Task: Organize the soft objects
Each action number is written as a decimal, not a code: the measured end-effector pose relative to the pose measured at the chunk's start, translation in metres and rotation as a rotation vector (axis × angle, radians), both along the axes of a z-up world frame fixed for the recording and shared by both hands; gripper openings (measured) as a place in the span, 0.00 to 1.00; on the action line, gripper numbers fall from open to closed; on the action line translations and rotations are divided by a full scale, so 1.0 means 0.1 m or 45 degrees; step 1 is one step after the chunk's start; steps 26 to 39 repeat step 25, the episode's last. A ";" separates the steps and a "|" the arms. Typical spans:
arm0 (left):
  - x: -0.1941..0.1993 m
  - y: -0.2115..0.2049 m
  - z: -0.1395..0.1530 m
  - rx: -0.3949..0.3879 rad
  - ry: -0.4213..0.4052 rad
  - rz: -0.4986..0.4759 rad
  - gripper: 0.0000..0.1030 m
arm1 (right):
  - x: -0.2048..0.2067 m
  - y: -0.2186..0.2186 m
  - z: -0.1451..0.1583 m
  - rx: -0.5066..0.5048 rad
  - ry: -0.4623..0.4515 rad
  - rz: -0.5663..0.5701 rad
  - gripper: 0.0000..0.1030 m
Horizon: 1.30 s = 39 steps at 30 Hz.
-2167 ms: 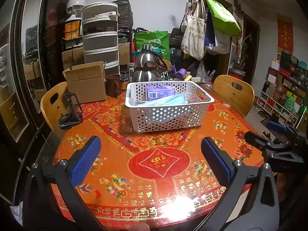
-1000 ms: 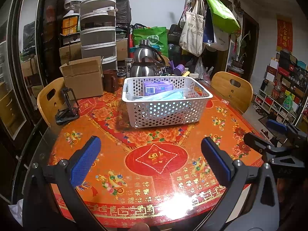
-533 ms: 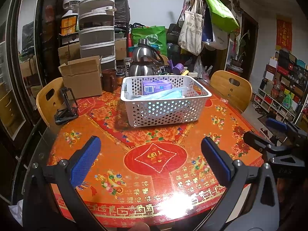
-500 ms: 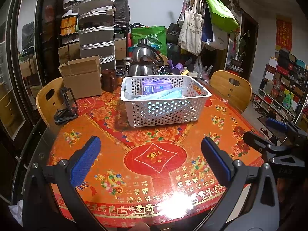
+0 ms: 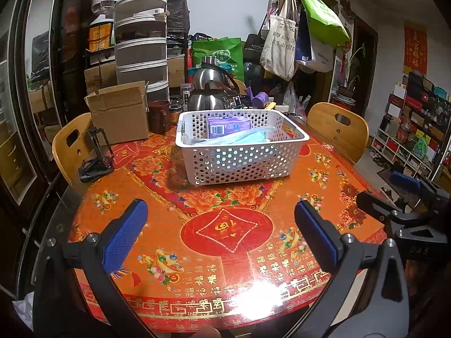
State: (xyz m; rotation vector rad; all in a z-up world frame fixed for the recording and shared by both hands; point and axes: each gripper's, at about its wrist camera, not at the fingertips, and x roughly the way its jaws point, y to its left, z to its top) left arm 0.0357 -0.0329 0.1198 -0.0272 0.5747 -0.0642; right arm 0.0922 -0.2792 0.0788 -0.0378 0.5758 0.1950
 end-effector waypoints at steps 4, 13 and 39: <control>0.00 -0.01 -0.02 0.003 0.004 -0.007 1.00 | 0.00 0.00 0.00 -0.003 0.001 0.001 1.00; -0.01 -0.02 -0.05 0.008 0.003 -0.011 1.00 | -0.02 0.00 -0.01 -0.004 0.003 0.005 1.00; -0.04 0.03 -0.04 0.007 -0.012 -0.020 1.00 | -0.01 0.00 -0.01 0.000 0.000 0.009 1.00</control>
